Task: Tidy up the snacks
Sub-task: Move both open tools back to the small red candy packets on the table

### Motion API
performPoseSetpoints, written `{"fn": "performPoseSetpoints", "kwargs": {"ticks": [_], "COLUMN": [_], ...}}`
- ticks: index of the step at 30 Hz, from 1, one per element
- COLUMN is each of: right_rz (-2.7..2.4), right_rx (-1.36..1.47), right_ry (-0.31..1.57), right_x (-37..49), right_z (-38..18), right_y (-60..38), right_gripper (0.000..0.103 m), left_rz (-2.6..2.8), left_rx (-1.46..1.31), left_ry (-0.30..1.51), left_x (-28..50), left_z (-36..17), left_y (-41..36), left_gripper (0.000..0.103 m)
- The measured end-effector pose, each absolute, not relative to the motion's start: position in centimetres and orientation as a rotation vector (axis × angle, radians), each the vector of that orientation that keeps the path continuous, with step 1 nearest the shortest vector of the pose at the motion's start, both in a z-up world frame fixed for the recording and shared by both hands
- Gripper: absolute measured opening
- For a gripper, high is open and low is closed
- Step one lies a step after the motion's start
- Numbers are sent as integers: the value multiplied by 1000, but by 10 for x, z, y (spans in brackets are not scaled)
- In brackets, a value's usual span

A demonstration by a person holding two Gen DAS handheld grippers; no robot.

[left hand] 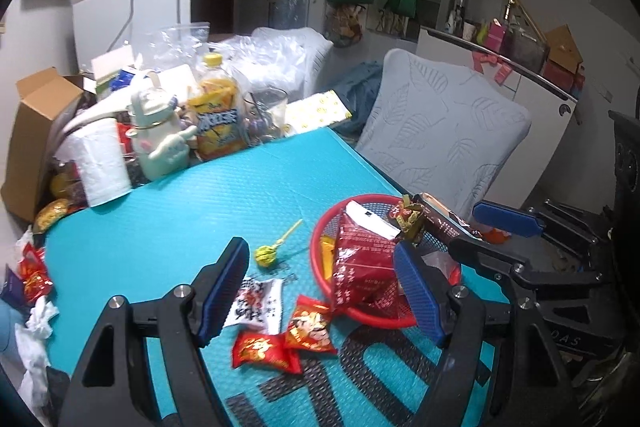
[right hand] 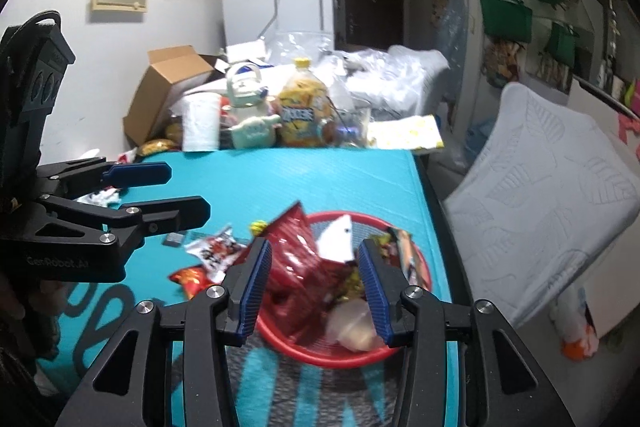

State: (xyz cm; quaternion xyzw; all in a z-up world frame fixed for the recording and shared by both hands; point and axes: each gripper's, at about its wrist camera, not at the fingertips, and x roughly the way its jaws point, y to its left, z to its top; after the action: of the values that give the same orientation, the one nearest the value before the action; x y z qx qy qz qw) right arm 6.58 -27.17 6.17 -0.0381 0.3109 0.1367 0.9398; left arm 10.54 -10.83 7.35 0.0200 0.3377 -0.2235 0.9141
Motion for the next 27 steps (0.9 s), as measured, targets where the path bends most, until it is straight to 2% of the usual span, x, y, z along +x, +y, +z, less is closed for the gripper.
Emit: {"fn": "performPoseSetpoints", "kwargs": {"ticks": [2, 4, 15, 27], "right_rz": [294, 310, 432, 511], "right_rx": [-86, -92, -102, -110], "right_ry": [622, 608, 588, 662], "right_x": [61, 56, 34, 37], "right_z": [65, 69, 70, 36], "right_y": [-264, -258, -215, -174], "right_gripper": [45, 51, 52, 52], "left_rz": [-450, -439, -353, -283], "left_rx": [36, 32, 22, -39], "left_ry": [682, 674, 651, 735], "left_x": [99, 93, 57, 48], "left_z": [77, 79, 85, 49], "left_y": [-100, -94, -53, -12], "left_gripper": [74, 74, 74, 74]}}
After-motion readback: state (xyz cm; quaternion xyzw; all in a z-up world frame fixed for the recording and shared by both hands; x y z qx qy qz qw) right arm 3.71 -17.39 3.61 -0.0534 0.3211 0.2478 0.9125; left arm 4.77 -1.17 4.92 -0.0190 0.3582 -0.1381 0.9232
